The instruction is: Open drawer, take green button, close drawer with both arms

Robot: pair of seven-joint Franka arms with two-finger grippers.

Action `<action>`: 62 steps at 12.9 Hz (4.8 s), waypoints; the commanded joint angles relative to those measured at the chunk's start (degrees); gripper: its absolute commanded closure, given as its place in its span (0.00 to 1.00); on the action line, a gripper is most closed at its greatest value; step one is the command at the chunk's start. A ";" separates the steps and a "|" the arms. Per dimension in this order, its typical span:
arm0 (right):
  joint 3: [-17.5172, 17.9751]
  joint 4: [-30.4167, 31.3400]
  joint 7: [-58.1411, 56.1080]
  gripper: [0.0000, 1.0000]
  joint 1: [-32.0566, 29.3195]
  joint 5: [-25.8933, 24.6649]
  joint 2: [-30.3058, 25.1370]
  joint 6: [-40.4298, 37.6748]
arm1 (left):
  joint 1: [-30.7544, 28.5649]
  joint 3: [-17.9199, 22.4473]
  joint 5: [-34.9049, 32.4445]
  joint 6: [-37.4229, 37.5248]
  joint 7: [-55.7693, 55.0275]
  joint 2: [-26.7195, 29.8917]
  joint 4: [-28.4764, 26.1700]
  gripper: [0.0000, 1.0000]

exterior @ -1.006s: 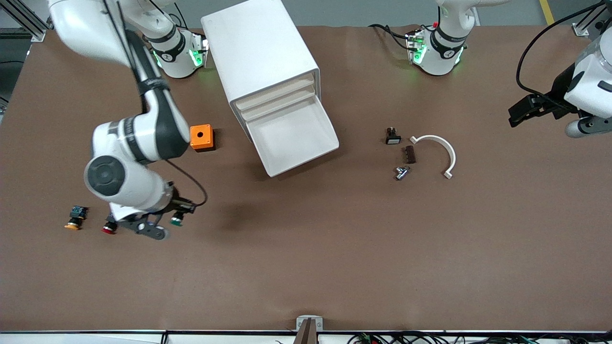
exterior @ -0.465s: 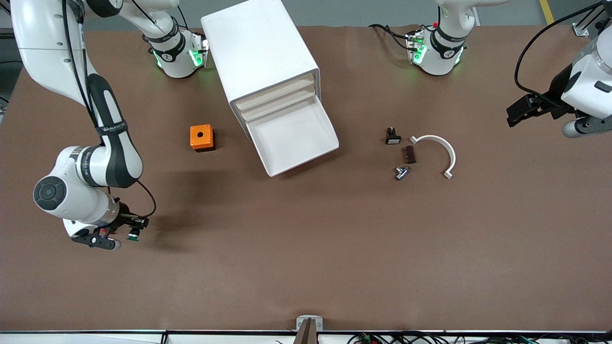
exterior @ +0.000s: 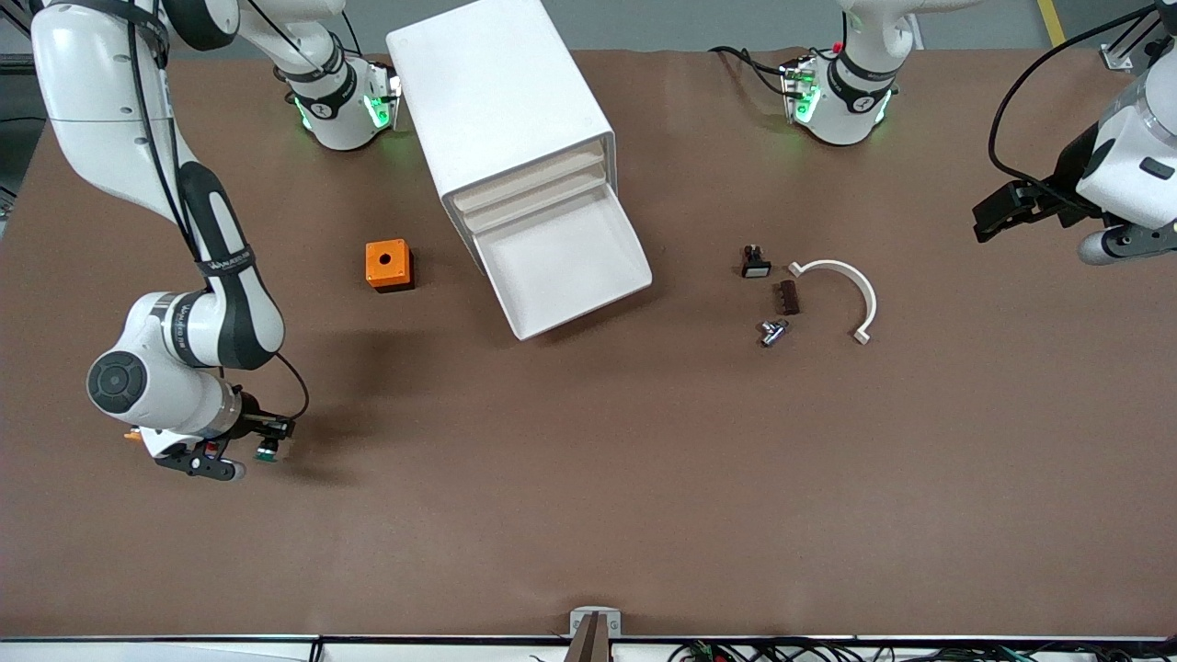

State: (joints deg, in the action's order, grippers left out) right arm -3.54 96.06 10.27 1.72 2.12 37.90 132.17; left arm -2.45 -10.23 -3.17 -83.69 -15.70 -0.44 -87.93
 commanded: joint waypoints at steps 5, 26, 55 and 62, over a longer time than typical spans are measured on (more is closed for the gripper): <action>0.91 2.11 -0.34 1.00 -0.93 -0.63 0.16 0.89 | -0.36 -0.50 0.09 1.07 0.32 1.49 -1.10 0.00; 1.17 -9.20 -8.04 0.00 -1.37 -0.63 -11.88 -23.76 | 11.92 -9.11 0.88 -39.70 -31.45 -25.47 -9.89 0.00; 0.82 -21.36 -9.49 0.00 -4.09 -2.04 -25.93 -48.66 | 35.14 -15.35 13.27 -41.82 -68.76 -40.51 -5.14 0.00; 1.34 -16.70 -10.54 0.00 -3.83 -0.98 -32.71 -50.70 | 37.25 -15.35 18.45 -41.90 -68.76 -41.48 -4.88 0.00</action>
State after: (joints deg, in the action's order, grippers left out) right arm -2.52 76.31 0.33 -2.00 1.10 7.39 80.71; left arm 33.81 -25.47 13.41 -125.57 -84.12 -41.29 -93.19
